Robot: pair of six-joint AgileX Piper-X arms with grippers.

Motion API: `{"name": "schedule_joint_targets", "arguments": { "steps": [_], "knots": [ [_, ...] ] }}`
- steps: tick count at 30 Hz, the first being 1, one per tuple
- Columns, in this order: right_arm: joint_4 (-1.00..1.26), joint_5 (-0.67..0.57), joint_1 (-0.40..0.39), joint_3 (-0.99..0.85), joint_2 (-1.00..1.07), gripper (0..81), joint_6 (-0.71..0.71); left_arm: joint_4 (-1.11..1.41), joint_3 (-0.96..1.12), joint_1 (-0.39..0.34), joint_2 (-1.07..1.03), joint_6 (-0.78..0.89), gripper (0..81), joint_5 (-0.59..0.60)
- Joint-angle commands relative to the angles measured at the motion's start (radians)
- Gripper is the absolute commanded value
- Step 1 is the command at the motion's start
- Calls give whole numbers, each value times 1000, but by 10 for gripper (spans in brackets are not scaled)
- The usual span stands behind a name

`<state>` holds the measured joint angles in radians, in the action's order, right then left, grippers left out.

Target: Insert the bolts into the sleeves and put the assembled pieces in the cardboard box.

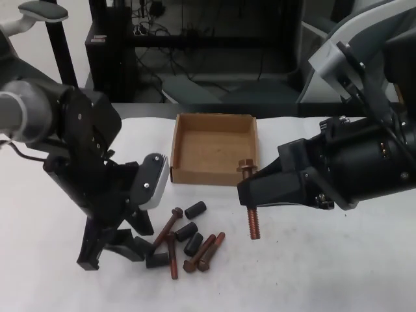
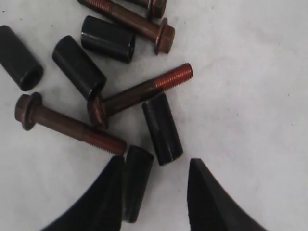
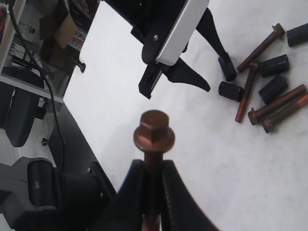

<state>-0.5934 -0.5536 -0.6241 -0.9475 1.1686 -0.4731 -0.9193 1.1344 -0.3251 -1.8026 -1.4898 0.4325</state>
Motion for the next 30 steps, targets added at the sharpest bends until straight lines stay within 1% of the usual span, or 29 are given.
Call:
{"name": "schedule_joint_targets", "arguments": {
  "steps": [1, 8, 10, 24, 25, 26, 30],
  "knots": [
    [0, -13, 1, 2, -12, 6, 9, 8, 9, 1, -17, -13, 433, -6],
    [0, -13, 1, 2, -12, 6, 9, 68, 9, 1, -35, -22, 433, -6],
    [0, -13, 1, 2, -12, 6, 9, 82, 9, 1, -41, -22, 433, -22],
    [0, -13, 1, 2, -12, 6, 9, 66, 9, 4, -91, -38, 430, -28],
    [0, -13, 1, 2, -12, 6, 9, 66, 9, 4, -91, -38, 410, -28],
    [0, -13, 1, 2, -12, 6, 9, 66, 9, 4, -91, -38, 365, -28],
    [0, -13, 1, 2, -12, 6, 9, 63, 9, 4, -91, -38, 132, -28]
  ]
}}
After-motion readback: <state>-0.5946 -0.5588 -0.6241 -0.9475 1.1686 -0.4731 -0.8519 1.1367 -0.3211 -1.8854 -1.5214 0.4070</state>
